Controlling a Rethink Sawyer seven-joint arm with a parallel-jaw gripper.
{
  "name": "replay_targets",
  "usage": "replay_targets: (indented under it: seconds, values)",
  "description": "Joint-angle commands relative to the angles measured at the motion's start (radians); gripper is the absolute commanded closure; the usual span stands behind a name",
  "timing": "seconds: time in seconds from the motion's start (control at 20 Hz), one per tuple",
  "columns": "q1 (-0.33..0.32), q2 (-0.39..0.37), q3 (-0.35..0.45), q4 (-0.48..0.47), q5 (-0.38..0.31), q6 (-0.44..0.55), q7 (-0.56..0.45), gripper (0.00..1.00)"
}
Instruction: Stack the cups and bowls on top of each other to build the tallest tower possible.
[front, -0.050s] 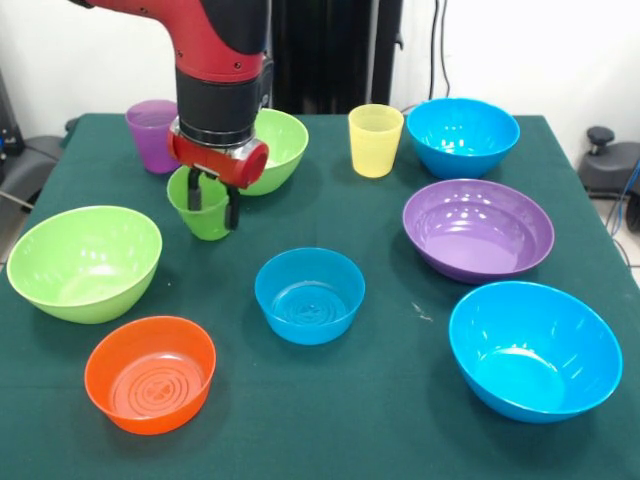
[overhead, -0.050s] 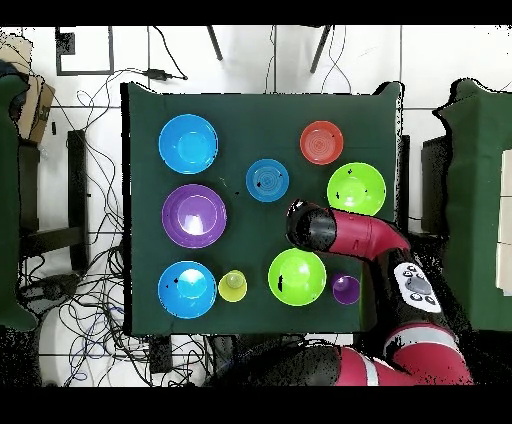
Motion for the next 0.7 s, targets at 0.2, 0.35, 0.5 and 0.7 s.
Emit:
replay_targets:
  seconds: [0.2, 0.35, 0.5, 0.7]
  values:
    - [0.013, 0.011, 0.092, -0.055, -0.088, 0.034, -0.101, 1.0]
    - [0.006, 0.006, 0.095, -0.05, -0.089, 0.045, -0.108, 1.0]
    - [0.008, 0.004, 0.09, -0.052, -0.088, 0.05, -0.103, 1.0]
    - [0.016, -0.004, 0.078, -0.046, -0.071, 0.054, -0.074, 1.0]
